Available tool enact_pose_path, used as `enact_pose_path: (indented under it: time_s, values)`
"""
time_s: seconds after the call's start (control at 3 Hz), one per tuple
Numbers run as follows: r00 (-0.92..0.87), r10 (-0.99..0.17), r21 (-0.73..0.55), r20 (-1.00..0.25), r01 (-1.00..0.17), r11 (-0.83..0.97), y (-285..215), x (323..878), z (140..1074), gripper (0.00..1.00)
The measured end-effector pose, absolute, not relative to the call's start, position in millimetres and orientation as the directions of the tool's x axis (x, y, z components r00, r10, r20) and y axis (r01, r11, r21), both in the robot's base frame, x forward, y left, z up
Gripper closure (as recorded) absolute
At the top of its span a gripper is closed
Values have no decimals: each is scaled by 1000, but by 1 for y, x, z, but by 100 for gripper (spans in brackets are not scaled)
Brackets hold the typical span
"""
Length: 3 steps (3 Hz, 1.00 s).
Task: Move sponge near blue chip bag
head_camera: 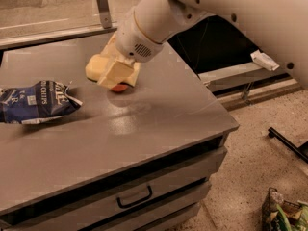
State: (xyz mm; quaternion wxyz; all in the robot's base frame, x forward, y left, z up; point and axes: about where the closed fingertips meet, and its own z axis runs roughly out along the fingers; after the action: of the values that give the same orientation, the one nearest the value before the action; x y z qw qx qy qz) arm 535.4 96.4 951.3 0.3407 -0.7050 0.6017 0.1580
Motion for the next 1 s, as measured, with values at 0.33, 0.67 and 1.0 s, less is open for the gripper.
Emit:
enact_pose_path:
  time_s: [0.33, 0.67, 1.0]
  values:
    - [258, -686, -284, -680, -956, -77, 140, 531, 961, 74]
    - [270, -652, -278, -708, -956, -93, 161, 528, 969, 51]
    - [286, -616, -259, -734, -956, -136, 182, 516, 968, 27]
